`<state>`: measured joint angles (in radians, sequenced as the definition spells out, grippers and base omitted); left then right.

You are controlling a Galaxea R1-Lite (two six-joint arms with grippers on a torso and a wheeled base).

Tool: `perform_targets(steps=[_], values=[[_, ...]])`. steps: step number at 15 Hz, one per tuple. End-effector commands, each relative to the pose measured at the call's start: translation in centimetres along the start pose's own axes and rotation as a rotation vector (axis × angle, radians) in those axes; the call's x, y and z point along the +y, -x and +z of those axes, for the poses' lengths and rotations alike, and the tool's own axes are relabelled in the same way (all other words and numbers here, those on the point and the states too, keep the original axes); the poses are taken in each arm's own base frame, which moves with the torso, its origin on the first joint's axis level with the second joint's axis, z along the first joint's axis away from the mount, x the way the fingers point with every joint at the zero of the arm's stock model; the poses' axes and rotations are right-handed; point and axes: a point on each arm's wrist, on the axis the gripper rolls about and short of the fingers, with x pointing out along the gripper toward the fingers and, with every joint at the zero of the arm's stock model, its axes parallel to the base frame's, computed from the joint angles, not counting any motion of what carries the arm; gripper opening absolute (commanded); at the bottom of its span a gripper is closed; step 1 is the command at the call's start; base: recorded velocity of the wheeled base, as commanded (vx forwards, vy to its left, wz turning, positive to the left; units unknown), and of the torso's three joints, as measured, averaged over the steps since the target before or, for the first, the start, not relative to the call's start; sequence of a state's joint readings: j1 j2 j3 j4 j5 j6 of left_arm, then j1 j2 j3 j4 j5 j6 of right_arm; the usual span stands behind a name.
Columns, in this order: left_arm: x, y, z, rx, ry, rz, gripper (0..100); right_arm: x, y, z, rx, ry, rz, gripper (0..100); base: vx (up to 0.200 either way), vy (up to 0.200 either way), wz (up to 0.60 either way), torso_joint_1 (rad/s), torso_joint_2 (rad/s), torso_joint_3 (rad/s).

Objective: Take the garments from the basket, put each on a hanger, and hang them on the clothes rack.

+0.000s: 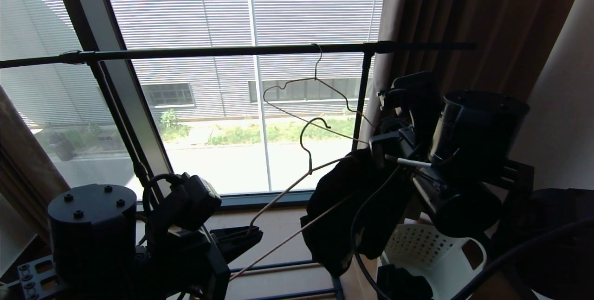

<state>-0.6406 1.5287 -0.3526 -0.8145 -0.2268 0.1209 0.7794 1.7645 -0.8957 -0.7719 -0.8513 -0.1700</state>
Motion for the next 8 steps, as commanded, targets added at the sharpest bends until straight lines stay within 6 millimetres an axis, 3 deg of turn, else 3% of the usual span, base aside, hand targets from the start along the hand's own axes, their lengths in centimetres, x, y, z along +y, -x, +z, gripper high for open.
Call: perform_targets(steps=[1, 8], values=[[-0.6, -0.9, -0.3, 0.017, -0.008, -0.033, 0, 0.8, -0.6, -0.2, 0.005, 0.006, -0.001, 0, 0.0, 0.0, 0.0, 0.0, 0.0, 0.0], [-1.4, -2.0, -0.6, 0.009, -0.027, -0.037, 0, 1.6, -0.6, 1.5, -0.035, -0.039, 0.014, 0, 0.0, 0.0, 0.0, 0.0, 0.0, 0.0]])
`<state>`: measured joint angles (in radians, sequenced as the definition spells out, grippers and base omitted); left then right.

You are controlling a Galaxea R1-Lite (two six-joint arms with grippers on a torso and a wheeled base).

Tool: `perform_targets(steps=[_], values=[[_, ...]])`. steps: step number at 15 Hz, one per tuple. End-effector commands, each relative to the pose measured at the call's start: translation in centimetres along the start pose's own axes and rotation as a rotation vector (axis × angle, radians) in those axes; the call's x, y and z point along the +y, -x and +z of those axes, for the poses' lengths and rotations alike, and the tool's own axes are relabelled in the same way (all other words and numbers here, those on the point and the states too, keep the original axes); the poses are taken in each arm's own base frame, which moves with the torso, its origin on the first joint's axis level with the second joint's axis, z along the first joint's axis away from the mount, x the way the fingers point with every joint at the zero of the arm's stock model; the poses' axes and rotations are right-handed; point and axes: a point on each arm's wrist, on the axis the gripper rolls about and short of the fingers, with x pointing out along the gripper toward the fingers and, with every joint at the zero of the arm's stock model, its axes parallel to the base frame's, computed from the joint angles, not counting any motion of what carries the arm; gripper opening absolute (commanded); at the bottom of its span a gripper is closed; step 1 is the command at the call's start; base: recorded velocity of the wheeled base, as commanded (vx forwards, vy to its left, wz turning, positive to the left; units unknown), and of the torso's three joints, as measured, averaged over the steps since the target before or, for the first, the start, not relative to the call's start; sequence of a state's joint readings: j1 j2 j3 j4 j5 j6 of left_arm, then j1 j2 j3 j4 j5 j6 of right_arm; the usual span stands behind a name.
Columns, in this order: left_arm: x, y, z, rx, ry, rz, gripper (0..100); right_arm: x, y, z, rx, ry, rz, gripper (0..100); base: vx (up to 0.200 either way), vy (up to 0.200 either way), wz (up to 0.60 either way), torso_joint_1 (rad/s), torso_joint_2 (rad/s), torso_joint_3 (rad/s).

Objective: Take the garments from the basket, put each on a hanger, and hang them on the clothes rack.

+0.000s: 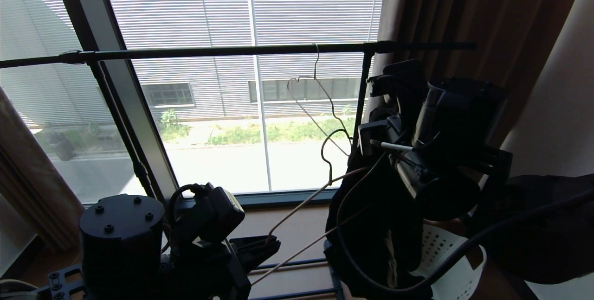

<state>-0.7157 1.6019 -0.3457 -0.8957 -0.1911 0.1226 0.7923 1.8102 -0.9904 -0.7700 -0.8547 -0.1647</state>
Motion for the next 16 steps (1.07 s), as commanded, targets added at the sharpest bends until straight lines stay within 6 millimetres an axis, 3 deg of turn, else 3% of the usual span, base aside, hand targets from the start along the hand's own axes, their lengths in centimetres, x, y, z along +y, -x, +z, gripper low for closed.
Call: perform_targets(steps=[1, 10, 15, 16], values=[[0.1, -0.5, 0.0, -0.001, 0.0, 0.027, 0, 0.7, 0.7, 0.1, -0.005, -0.005, 0.028, 0, 0.0, 0.0, 0.0, 0.0, 0.0, 0.0], [0.9, -3.1, -0.4, -0.046, 0.02, 0.136, 0, 1.7, 4.6, 1.8, -0.036, -0.024, 0.135, 0, 0.0, 0.0, 0.0, 0.0, 0.0, 0.0], [1.1, -3.3, 0.1, -0.096, 0.047, 0.158, 0, 1.2, 5.2, 0.9, -0.018, -0.001, 0.144, 0, 0.0, 0.0, 0.0, 0.0, 0.0, 0.0], [1.1, -3.3, 0.2, -0.103, 0.046, 0.159, 0, 1.1, 5.2, 0.7, -0.015, -0.002, 0.143, 100, 0.0, 0.0, 0.0, 0.0, 0.0, 0.0]])
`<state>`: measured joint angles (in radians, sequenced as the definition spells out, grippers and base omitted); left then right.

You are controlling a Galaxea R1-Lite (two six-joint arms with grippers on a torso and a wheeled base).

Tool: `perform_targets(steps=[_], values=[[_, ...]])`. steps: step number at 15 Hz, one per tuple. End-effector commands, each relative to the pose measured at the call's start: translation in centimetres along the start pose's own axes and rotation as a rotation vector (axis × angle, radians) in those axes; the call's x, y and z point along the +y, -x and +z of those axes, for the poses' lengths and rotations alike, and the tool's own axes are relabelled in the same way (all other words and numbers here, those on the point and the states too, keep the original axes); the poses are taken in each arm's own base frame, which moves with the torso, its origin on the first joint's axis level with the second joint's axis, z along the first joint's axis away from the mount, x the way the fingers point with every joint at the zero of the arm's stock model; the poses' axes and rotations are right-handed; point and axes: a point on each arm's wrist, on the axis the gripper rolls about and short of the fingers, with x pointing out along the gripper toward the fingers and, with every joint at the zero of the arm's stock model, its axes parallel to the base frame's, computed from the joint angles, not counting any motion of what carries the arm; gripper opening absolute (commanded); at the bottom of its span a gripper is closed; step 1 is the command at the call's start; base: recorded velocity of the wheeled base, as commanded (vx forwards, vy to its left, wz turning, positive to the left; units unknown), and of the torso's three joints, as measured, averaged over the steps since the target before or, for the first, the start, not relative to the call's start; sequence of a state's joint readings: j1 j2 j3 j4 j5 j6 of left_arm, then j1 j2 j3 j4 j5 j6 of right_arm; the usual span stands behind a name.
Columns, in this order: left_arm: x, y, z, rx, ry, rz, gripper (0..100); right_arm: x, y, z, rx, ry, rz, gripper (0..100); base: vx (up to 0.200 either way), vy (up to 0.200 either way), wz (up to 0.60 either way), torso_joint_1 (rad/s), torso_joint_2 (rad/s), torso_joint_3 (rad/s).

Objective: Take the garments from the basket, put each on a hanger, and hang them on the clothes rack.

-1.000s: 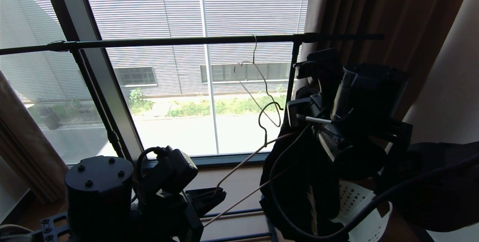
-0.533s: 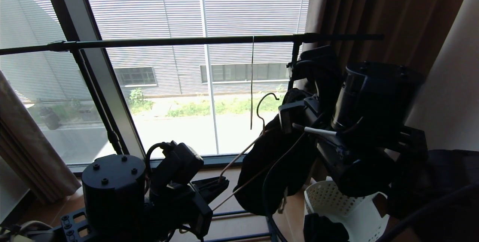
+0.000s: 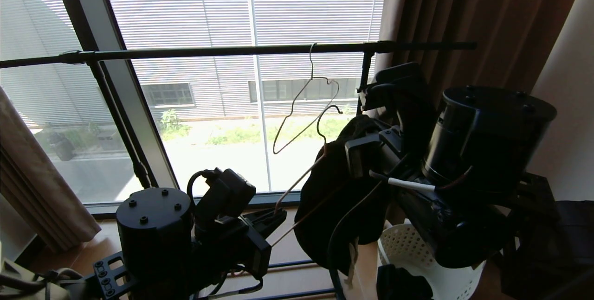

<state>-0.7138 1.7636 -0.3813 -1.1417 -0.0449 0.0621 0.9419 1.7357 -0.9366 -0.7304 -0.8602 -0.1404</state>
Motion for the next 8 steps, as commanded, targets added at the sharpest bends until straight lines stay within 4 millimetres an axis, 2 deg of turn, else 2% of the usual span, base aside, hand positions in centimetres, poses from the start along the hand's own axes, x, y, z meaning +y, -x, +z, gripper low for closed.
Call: perform_targets(steps=[1, 8], values=[[0.0, 0.0, 0.0, 0.0, -0.001, 0.001, 0, -0.3, 0.2, -0.1, 0.001, 0.001, 0.001, 100, 0.0, 0.0, 0.0, 0.0, 0.0, 0.0], [-0.2, 0.9, -0.8, -0.009, -0.003, -0.003, 0, -0.3, -1.1, 0.0, -0.02, -0.074, -0.034, 100, 0.0, 0.0, 0.0, 0.0, 0.0, 0.0]])
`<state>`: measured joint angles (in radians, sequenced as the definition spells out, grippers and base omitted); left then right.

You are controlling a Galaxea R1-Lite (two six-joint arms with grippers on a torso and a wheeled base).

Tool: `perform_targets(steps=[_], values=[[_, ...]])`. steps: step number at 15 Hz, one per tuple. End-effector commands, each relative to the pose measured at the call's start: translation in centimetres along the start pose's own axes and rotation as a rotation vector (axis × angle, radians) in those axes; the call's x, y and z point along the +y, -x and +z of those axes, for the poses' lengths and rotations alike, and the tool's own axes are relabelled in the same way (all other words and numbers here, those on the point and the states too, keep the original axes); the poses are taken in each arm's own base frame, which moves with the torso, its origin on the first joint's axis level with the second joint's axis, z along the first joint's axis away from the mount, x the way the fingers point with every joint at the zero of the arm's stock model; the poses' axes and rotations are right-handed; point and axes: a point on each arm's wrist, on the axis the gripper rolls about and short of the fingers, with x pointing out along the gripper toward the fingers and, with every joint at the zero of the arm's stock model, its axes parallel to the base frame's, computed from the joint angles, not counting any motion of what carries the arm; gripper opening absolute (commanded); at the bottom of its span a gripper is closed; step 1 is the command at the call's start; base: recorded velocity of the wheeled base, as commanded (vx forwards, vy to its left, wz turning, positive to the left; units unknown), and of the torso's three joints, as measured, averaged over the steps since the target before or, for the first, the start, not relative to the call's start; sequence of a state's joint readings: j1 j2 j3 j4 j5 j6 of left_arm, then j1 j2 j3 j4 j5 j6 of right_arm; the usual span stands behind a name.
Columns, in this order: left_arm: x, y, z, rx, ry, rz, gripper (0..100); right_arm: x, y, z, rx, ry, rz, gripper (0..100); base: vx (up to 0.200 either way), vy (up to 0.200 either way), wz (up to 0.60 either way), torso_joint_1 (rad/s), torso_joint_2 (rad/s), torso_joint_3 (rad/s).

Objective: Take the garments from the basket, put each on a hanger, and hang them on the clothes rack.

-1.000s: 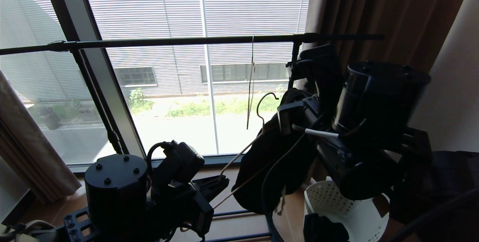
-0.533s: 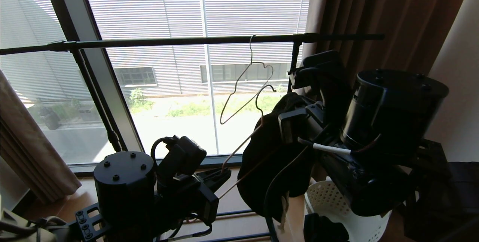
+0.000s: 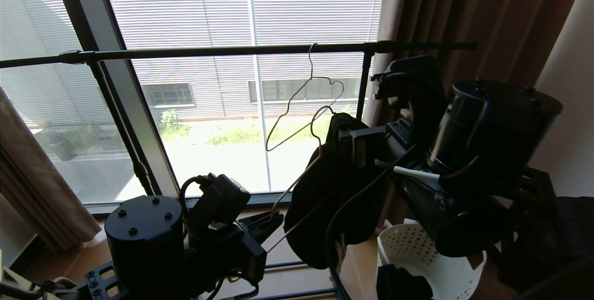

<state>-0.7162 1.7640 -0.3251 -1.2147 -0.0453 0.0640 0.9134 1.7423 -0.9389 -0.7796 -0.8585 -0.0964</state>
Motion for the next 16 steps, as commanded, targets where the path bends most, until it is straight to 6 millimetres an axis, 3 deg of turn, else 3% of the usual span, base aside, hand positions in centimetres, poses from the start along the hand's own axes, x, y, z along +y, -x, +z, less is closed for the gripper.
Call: perform_targets(steps=[1, 5, 9, 12, 16], values=[[-0.1, 0.4, -0.3, 0.004, -0.001, -0.003, 0, 0.3, -0.6, -0.1, 0.0, -0.002, -0.007, 100, 0.0, 0.0, 0.0, 0.0, 0.0, 0.0], [-1.0, 0.8, -0.5, -0.005, -0.009, -0.035, 0, 0.7, -1.9, -0.5, 0.007, -0.01, -0.03, 100, 0.0, 0.0, 0.0, 0.0, 0.0, 0.0], [-0.9, 0.7, -0.2, -0.03, -0.008, -0.02, 0, 0.8, -2.1, -0.7, 0.011, -0.01, -0.031, 100, 0.0, 0.0, 0.0, 0.0, 0.0, 0.0], [-0.8, 0.4, 0.3, -0.058, -0.008, -0.012, 0, 1.1, -2.0, -1.0, 0.018, -0.002, -0.027, 100, 0.0, 0.0, 0.0, 0.0, 0.0, 0.0], [0.1, -0.6, -0.2, -0.038, 0.001, 0.028, 0, 1.1, -0.5, -0.5, 0.01, -0.003, -0.003, 100, 0.0, 0.0, 0.0, 0.0, 0.0, 0.0]])
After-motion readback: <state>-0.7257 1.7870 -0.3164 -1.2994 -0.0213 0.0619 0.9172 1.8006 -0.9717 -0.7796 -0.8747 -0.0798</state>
